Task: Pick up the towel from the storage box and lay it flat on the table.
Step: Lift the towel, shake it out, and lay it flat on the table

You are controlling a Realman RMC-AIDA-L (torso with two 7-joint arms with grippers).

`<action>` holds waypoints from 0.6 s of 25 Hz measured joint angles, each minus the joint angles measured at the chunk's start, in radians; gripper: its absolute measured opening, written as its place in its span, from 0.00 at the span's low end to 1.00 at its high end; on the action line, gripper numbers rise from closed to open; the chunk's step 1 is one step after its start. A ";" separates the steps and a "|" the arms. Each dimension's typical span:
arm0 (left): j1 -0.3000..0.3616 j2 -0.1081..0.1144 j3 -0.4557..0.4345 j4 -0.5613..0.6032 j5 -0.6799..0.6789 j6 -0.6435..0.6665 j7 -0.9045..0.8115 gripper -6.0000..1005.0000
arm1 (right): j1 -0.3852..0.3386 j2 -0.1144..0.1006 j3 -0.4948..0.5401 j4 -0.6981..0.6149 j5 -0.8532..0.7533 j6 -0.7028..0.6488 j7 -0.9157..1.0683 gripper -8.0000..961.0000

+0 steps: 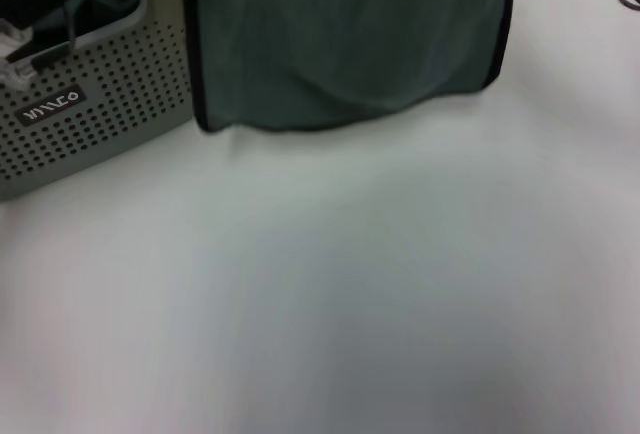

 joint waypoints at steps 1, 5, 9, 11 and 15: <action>-0.001 0.002 0.000 -0.007 0.002 0.000 0.004 0.03 | -0.010 -0.001 -0.002 0.001 -0.001 -0.008 0.004 0.01; 0.019 0.017 -0.001 -0.045 0.035 0.026 -0.011 0.03 | -0.086 0.027 -0.011 -0.002 -0.052 -0.053 0.010 0.01; 0.093 0.032 -0.004 -0.066 0.038 0.128 -0.028 0.04 | -0.206 0.061 -0.021 -0.139 -0.190 -0.122 0.052 0.01; 0.139 0.049 -0.002 -0.066 0.032 0.198 -0.045 0.03 | -0.292 0.070 -0.041 -0.264 -0.239 -0.142 0.090 0.01; 0.254 0.064 0.128 -0.001 -0.120 0.229 -0.099 0.03 | -0.470 0.072 -0.094 -0.507 -0.232 -0.162 0.163 0.02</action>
